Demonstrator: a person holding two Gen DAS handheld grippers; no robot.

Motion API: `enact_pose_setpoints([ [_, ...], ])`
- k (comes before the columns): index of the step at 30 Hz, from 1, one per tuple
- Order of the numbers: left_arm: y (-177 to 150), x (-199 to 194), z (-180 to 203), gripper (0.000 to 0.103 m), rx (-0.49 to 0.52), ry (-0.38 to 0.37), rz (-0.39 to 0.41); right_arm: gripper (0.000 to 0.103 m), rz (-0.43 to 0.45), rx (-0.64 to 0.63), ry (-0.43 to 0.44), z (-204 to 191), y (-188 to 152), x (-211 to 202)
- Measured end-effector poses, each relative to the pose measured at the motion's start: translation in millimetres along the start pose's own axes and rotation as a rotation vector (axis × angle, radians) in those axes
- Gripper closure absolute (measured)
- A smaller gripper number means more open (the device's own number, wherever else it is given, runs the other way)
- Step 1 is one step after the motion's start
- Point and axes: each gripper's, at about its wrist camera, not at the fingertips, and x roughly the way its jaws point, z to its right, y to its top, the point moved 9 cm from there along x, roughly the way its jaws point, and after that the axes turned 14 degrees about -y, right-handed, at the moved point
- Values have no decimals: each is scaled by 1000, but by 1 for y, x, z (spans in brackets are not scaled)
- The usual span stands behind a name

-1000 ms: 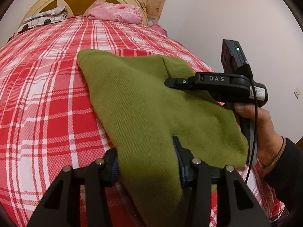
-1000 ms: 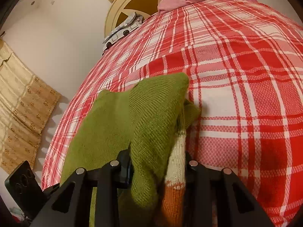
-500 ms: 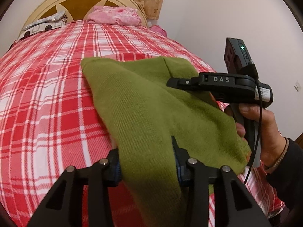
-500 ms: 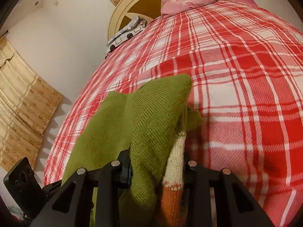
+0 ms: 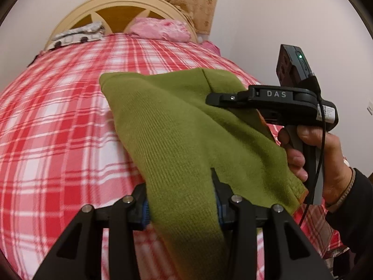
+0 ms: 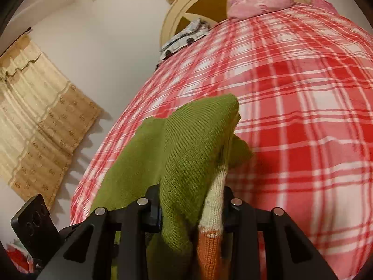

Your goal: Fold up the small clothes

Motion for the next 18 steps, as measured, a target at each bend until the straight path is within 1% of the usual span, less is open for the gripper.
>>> enact_pose_setpoints([
  [7,-19,-45,-16,61,-19,57,38,70,-17,-45,54,-55,-20,2],
  [18,-47,-92,-43,61,-68,133,81,70,-60,-98,137,-126,-49,20],
])
